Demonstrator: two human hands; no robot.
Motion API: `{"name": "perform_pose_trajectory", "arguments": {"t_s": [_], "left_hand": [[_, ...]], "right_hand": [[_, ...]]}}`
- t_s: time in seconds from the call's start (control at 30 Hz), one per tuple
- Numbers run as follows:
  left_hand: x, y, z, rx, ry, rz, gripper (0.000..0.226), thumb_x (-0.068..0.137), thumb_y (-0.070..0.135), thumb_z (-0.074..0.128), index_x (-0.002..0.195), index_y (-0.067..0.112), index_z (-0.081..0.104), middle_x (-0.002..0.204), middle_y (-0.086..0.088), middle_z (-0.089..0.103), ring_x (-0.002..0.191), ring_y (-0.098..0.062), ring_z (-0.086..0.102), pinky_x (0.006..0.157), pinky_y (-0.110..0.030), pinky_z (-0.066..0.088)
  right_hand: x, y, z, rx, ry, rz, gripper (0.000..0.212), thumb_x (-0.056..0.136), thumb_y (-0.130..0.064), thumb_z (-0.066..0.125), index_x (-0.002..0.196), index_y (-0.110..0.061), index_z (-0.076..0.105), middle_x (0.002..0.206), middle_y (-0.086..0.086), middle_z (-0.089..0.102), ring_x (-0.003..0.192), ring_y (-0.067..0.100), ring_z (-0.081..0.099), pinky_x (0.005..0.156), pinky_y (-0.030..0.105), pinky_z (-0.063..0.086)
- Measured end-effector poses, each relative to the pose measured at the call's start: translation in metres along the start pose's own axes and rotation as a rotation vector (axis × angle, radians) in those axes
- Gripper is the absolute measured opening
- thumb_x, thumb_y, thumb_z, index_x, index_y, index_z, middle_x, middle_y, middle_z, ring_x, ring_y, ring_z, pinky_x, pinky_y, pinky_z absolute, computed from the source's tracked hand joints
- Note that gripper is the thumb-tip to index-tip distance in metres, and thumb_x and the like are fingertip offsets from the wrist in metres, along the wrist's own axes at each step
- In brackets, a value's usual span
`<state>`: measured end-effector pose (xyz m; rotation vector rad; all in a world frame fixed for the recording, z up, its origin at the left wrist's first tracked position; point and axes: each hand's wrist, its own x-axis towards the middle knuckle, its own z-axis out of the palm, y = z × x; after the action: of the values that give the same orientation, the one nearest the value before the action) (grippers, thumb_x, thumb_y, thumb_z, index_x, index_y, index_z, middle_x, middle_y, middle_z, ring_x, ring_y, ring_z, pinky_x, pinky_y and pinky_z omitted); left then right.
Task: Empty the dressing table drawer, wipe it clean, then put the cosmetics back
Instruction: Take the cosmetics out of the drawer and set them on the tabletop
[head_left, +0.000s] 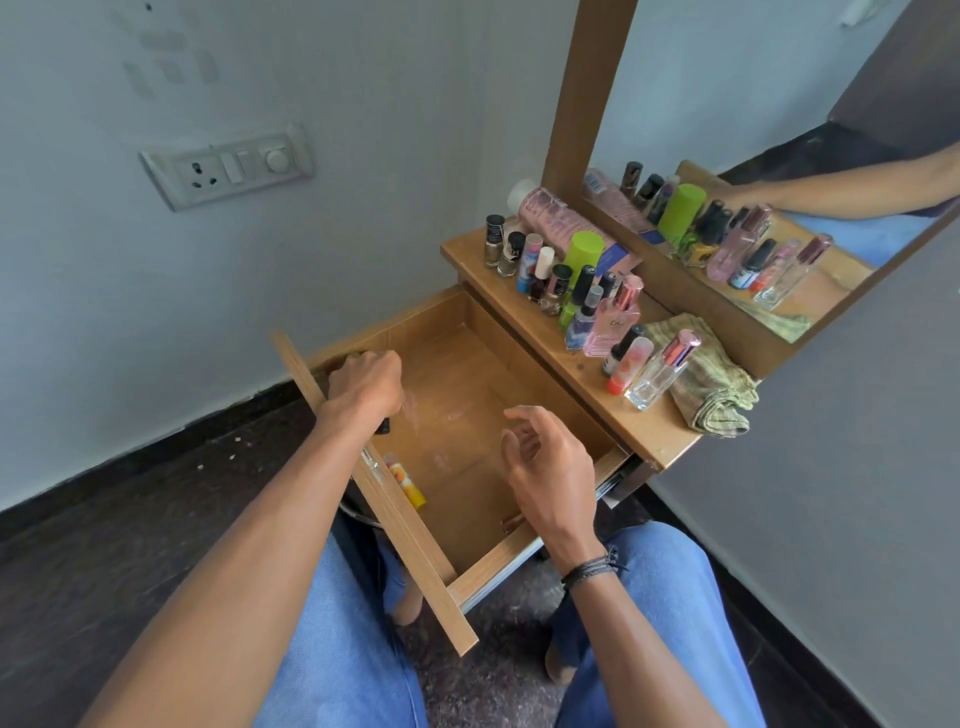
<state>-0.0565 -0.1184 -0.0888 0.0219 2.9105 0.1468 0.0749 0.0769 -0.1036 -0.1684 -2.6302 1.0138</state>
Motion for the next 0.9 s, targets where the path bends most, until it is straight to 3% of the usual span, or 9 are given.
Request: {"name": "perform_pose_trajectory", "arguments": {"t_s": [0.2, 0.33, 0.53, 0.63, 0.77, 0.9], "left_hand": [[0.001, -0.001, 0.003, -0.012, -0.059, 0.002, 0.035, 0.094, 0.007, 0.068, 0.128, 0.007, 0.063, 0.123, -0.015, 0.066, 0.115, -0.033, 0.058, 0.092, -0.046, 0.055], [-0.001, 0.001, 0.002, 0.028, -0.098, 0.016, 0.046, 0.087, 0.019, 0.08, 0.128, 0.008, 0.062, 0.125, -0.014, 0.065, 0.121, -0.035, 0.053, 0.093, -0.043, 0.05], [-0.006, 0.005, -0.003, -0.132, -0.101, -0.004, 0.036, 0.083, 0.02, 0.084, 0.114, 0.008, 0.07, 0.119, -0.011, 0.067, 0.107, -0.03, 0.065, 0.091, -0.045, 0.057], [-0.008, 0.008, -0.006, -0.201, -0.144, -0.01, 0.043, 0.084, 0.02, 0.083, 0.124, 0.012, 0.068, 0.126, -0.009, 0.065, 0.113, -0.027, 0.064, 0.093, -0.04, 0.053], [-0.007, 0.006, -0.009, -0.249, -0.155, -0.014, 0.039, 0.085, 0.013, 0.081, 0.122, 0.017, 0.069, 0.124, -0.008, 0.069, 0.112, -0.024, 0.064, 0.09, -0.036, 0.051], [-0.008, 0.005, -0.01, -0.254, -0.151, -0.013, 0.037, 0.087, 0.002, 0.076, 0.121, 0.016, 0.069, 0.12, -0.008, 0.069, 0.094, -0.016, 0.058, 0.083, -0.033, 0.049]], "right_hand": [[-0.001, 0.0, -0.001, -0.007, -0.005, 0.008, 0.02, 0.094, -0.019, 0.066, 0.112, -0.025, 0.069, 0.099, -0.014, 0.07, 0.076, -0.003, 0.059, 0.068, 0.013, 0.048], [-0.001, 0.0, -0.001, -0.014, -0.003, 0.001, 0.019, 0.094, -0.019, 0.067, 0.112, -0.024, 0.069, 0.101, -0.013, 0.071, 0.076, -0.004, 0.058, 0.069, 0.016, 0.052], [-0.001, 0.0, 0.0, -0.013, -0.005, -0.005, 0.019, 0.095, -0.019, 0.067, 0.113, -0.024, 0.069, 0.101, -0.013, 0.071, 0.078, -0.003, 0.059, 0.071, 0.018, 0.054], [-0.001, 0.001, 0.001, -0.022, -0.004, -0.006, 0.018, 0.095, -0.02, 0.066, 0.112, -0.025, 0.069, 0.098, -0.014, 0.07, 0.077, -0.002, 0.059, 0.07, 0.018, 0.054], [-0.001, 0.001, 0.001, -0.023, -0.002, -0.012, 0.019, 0.095, -0.019, 0.066, 0.112, -0.025, 0.069, 0.099, -0.014, 0.07, 0.078, -0.001, 0.061, 0.07, 0.02, 0.056], [-0.001, 0.001, 0.001, -0.027, -0.001, -0.018, 0.018, 0.095, -0.02, 0.066, 0.111, -0.025, 0.069, 0.1, -0.014, 0.07, 0.078, -0.002, 0.061, 0.07, 0.022, 0.057]]}}
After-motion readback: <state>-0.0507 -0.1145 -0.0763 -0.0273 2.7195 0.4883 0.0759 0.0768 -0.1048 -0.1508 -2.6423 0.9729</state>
